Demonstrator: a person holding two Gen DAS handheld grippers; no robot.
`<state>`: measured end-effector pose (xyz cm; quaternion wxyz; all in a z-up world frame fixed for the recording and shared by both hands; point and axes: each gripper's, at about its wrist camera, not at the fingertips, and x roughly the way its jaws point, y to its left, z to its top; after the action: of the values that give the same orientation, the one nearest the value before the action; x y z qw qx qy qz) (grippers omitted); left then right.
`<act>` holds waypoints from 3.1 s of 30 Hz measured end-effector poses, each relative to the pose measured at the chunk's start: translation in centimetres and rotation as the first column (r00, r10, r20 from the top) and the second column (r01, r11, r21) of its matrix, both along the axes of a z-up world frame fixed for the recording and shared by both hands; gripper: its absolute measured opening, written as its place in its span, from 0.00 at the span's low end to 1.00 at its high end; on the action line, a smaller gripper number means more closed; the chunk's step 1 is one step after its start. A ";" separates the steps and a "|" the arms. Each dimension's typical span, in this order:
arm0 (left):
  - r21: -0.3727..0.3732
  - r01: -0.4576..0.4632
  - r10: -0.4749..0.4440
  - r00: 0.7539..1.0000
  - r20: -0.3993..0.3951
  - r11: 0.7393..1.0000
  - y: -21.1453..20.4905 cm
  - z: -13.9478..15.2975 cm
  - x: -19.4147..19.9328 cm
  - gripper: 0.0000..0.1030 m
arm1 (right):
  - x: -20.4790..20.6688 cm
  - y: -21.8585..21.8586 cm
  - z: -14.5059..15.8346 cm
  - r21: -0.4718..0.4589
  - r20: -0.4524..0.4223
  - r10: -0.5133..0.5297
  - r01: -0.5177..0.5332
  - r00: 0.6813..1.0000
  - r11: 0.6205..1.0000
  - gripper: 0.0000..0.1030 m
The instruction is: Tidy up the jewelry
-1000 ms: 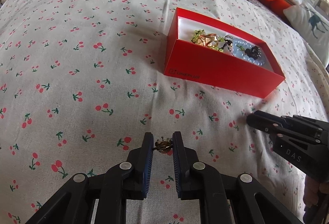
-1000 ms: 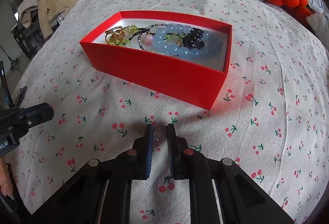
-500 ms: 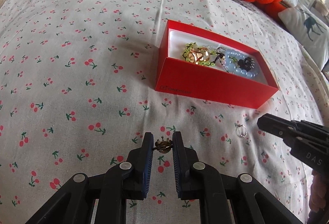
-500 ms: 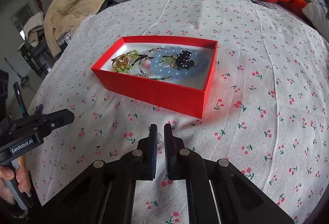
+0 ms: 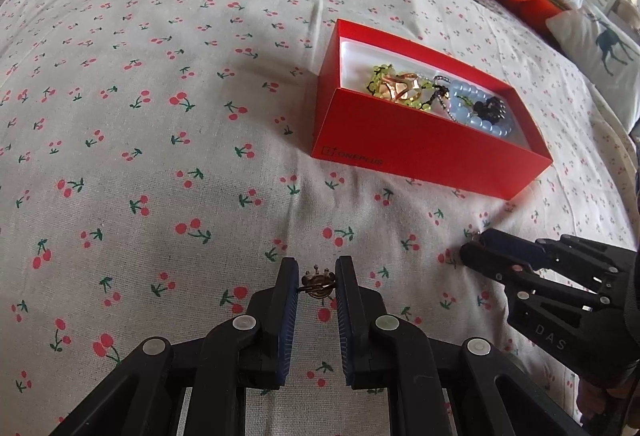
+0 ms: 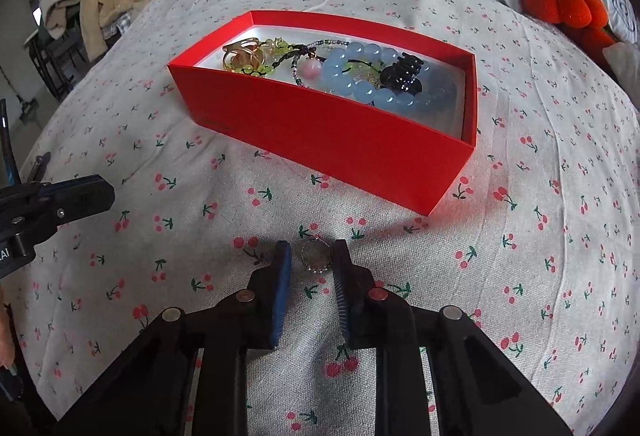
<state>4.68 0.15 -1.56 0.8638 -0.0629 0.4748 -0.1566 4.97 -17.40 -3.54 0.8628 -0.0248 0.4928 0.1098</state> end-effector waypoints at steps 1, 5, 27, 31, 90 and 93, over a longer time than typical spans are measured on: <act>0.000 -0.001 0.001 1.000 0.001 1.000 0.1 0.1 0.0 0.13 | 0.0 0.0 0.0 -0.001 0.000 0.001 -0.001 1.000 1.000 0.15; 0.002 -0.004 0.004 1.000 0.005 1.000 0.4 0.3 0.0 0.13 | -0.1 -0.1 0.4 0.011 0.003 -0.004 0.004 1.000 1.000 0.15; 0.006 0.079 -0.079 0.990 0.118 0.997 -4.4 5.2 5.5 0.13 | 1.6 -2.5 7.7 0.155 0.171 -0.142 0.116 0.975 0.981 0.15; 0.004 0.119 -0.118 0.985 0.128 0.993 -6.0 5.6 7.2 0.13 | 2.9 -3.5 7.8 0.211 0.169 -0.184 0.147 0.968 0.966 0.15; 0.253 0.019 -0.016 1.000 -0.013 0.967 -4.7 4.3 0.3 0.99 | -4.3 -5.0 7.6 -0.044 -0.040 -0.356 0.354 0.934 0.934 1.00; 0.264 0.018 -0.016 1.000 -0.011 0.964 -4.6 4.3 0.2 0.99 | -4.2 -4.9 7.6 -0.047 -0.048 -0.355 0.353 0.934 0.934 1.00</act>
<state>4.92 -4.43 2.78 0.8609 0.0560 0.4959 -0.0993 0.73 -22.30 4.01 0.8539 0.0512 0.5149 -0.0558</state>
